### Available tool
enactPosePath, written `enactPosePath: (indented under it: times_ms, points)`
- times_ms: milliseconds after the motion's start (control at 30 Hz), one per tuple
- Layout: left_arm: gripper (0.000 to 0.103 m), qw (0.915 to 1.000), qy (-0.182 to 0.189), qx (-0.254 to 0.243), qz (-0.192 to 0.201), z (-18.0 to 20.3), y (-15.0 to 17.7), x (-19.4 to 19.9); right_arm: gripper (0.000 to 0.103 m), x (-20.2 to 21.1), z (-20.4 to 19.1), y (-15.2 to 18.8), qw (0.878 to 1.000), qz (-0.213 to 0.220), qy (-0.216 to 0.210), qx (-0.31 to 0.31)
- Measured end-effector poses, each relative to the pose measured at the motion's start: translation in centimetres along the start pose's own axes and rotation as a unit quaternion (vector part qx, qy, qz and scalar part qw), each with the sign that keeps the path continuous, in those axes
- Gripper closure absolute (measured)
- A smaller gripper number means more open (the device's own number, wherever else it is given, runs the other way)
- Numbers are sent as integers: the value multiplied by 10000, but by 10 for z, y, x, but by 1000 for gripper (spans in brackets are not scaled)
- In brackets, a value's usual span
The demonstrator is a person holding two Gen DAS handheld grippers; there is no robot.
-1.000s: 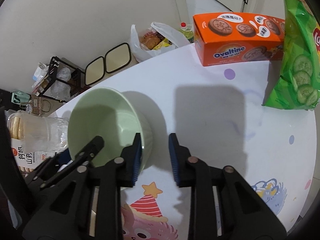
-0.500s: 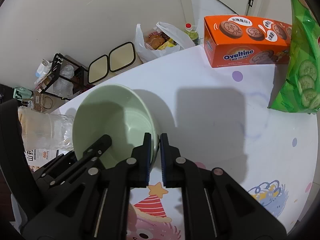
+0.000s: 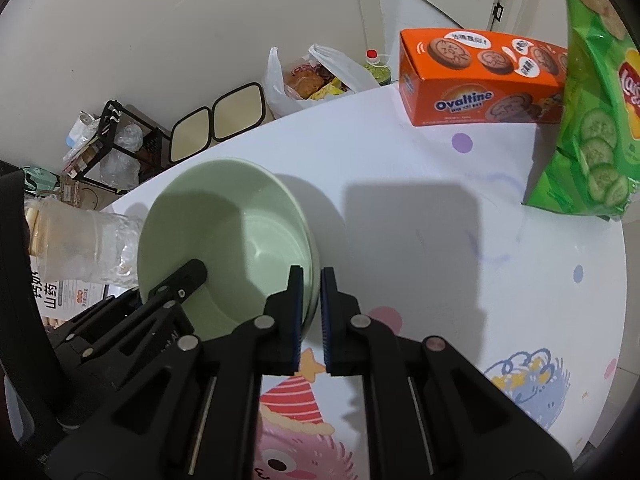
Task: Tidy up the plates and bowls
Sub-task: 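Carry the green bowl with both grippers and lower it into the other green bowl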
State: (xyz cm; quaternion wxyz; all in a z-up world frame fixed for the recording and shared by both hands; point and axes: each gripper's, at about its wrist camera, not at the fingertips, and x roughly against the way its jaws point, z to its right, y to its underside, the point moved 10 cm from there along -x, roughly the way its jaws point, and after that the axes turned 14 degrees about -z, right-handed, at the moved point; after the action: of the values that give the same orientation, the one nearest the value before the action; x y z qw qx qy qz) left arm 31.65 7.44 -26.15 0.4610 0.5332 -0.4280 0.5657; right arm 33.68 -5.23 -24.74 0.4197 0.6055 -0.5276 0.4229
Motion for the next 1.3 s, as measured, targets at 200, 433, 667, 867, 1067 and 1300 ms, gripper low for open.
enactPosePath:
  times_ms: [200, 433, 667, 867, 1067, 1300]
  points:
    - [96, 9999, -32, -136, 96, 14, 16, 16, 93, 15, 4, 15, 9999, 99, 49, 9]
    - [96, 9992, -30, -338, 218, 41, 52, 41, 93, 45, 17, 48, 9996, 261, 47, -102]
    - [95, 9979, -112, -588, 251, 75, 113, 67, 93, 78, 41, 107, 9990, 366, 87, -251]
    - [95, 9972, -96, -731, 100, 112, 176, 74, 93, 95, 68, 173, 9988, 261, 220, -346]
    - [95, 9972, -79, -747, 30, 134, 225, 74, 93, 102, 95, 229, 9989, 137, 294, -330]
    - [95, 9980, -128, -615, -92, 143, 256, 60, 93, 96, 111, 266, 9993, -3, 317, -211]
